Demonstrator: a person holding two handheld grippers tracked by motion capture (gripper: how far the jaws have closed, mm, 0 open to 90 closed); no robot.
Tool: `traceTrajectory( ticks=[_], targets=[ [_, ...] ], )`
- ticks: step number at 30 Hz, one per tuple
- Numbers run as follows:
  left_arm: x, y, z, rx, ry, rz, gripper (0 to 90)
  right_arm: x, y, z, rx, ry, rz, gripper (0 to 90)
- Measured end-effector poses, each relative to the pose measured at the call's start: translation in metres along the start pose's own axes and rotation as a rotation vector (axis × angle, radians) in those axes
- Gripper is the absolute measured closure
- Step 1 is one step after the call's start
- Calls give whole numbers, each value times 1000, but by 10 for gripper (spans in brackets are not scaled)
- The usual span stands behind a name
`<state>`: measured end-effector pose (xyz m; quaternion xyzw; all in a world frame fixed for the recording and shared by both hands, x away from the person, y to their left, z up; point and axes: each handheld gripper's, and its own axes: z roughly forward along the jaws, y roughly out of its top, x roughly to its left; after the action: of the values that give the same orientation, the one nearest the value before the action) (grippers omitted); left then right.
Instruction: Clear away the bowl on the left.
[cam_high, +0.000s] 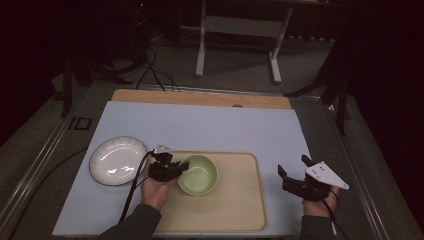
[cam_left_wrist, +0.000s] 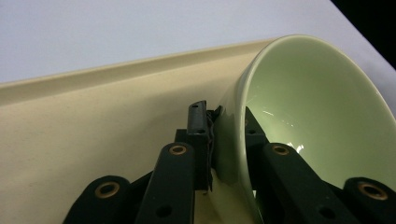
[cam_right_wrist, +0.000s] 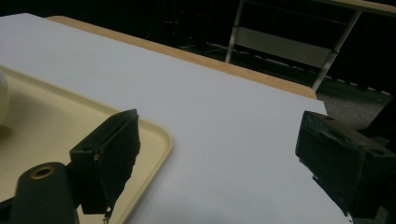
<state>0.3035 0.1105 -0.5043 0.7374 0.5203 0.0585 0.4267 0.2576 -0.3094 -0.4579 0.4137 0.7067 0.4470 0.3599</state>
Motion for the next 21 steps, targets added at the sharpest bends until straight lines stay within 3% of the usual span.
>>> traceTrajectory(
  ticks=[13,21],
  targets=[
    [-7,-7,13,29,-46,-15,810,0,0,0,-3,0,2,134],
    [-11,-10,17,61,-49,-14,811,0,0,0,-2,-1,2,134]
  ],
)
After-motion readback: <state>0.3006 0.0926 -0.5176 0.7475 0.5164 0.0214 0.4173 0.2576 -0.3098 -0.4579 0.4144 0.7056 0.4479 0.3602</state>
